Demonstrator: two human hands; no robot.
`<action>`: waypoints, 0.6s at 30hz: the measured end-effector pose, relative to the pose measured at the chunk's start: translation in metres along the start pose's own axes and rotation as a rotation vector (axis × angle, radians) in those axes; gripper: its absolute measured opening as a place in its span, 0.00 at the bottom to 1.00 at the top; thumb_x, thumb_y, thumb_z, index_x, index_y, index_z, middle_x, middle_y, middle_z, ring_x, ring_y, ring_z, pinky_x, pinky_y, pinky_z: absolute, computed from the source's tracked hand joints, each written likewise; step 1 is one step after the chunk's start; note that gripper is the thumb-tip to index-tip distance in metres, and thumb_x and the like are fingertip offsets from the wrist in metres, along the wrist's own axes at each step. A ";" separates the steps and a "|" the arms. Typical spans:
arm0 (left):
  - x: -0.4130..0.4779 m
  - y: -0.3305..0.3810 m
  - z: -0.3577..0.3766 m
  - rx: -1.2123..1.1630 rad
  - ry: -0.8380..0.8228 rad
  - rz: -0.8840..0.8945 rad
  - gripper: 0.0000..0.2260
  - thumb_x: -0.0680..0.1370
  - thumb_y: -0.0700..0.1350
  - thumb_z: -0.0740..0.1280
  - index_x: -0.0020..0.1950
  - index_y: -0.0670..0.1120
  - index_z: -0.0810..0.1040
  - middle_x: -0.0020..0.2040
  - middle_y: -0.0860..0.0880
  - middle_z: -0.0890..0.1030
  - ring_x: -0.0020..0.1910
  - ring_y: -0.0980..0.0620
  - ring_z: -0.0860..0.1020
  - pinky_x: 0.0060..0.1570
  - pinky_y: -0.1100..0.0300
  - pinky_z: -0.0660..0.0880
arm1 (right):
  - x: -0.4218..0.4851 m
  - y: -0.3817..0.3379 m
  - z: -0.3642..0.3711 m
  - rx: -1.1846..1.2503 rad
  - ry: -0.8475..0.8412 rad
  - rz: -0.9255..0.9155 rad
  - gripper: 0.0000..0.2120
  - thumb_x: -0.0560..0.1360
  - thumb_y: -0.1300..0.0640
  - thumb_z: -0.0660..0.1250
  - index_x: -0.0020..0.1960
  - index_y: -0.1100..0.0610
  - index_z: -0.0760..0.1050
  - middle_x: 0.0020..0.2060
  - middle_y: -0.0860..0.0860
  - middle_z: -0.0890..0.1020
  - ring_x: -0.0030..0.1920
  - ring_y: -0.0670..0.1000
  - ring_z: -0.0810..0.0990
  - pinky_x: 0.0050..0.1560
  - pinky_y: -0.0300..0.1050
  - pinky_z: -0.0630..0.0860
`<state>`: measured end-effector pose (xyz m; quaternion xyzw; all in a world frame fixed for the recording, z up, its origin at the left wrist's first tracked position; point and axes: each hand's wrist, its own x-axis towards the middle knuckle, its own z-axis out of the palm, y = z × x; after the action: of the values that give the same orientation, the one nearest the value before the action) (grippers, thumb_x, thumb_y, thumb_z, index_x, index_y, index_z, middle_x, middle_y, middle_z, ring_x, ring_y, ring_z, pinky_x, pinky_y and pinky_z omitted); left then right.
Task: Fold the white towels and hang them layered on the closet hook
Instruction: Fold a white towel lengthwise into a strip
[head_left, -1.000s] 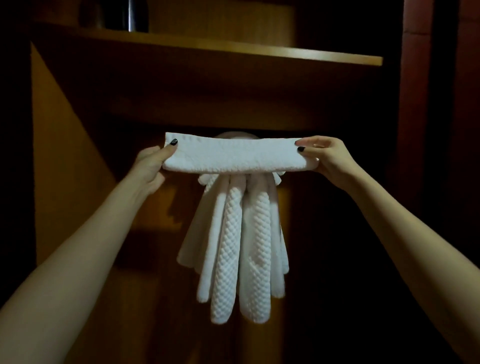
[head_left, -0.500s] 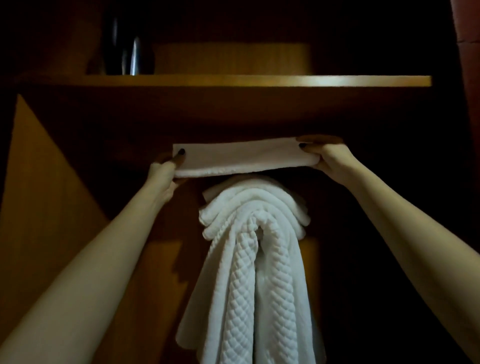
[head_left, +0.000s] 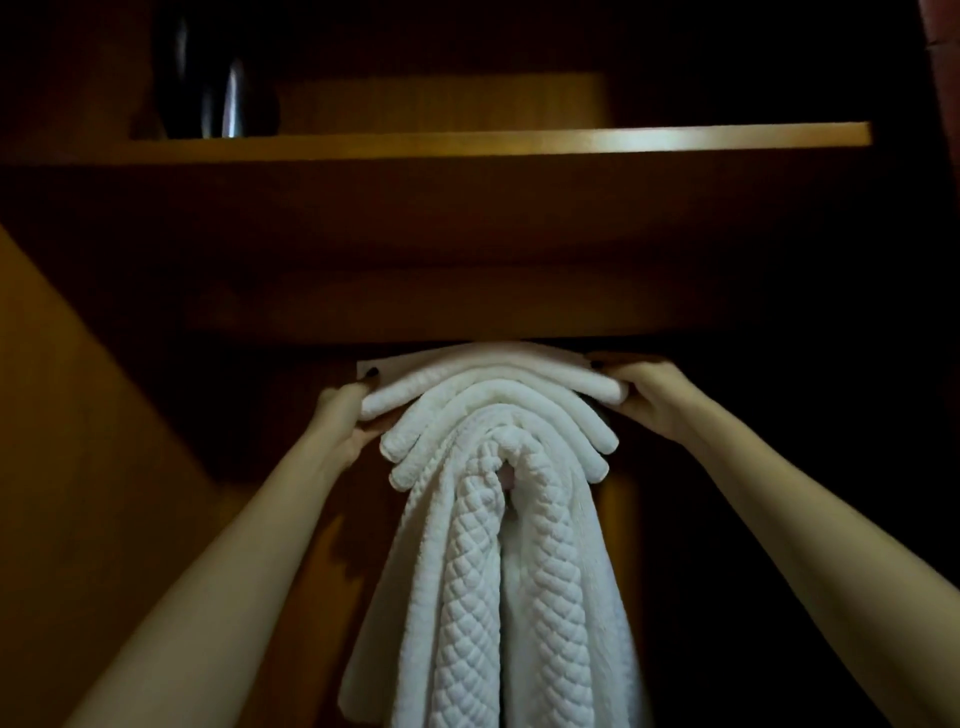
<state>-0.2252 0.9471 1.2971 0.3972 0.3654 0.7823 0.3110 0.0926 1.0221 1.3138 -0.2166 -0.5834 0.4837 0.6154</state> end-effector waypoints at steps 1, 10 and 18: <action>-0.001 -0.004 -0.003 0.014 -0.010 -0.012 0.11 0.80 0.40 0.65 0.59 0.36 0.77 0.52 0.39 0.83 0.52 0.43 0.82 0.47 0.46 0.81 | -0.002 0.008 -0.002 0.003 -0.007 0.025 0.10 0.75 0.73 0.62 0.55 0.70 0.76 0.51 0.62 0.80 0.50 0.56 0.81 0.45 0.47 0.81; -0.016 -0.018 -0.011 -0.012 -0.172 -0.151 0.09 0.75 0.30 0.58 0.43 0.39 0.76 0.34 0.47 0.73 0.25 0.57 0.73 0.23 0.67 0.69 | -0.012 0.028 0.001 0.040 -0.045 0.152 0.10 0.77 0.72 0.60 0.57 0.71 0.74 0.47 0.62 0.75 0.46 0.57 0.77 0.46 0.50 0.78; -0.030 -0.015 -0.012 0.053 -0.114 -0.150 0.06 0.78 0.37 0.65 0.42 0.41 0.79 0.31 0.47 0.80 0.25 0.59 0.77 0.24 0.69 0.72 | -0.020 0.032 -0.002 -0.058 -0.082 0.141 0.07 0.75 0.71 0.62 0.51 0.67 0.75 0.39 0.58 0.74 0.40 0.54 0.75 0.41 0.48 0.77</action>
<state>-0.2176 0.9286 1.2681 0.4206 0.3964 0.7231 0.3784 0.0860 1.0196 1.2763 -0.2550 -0.6052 0.5171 0.5489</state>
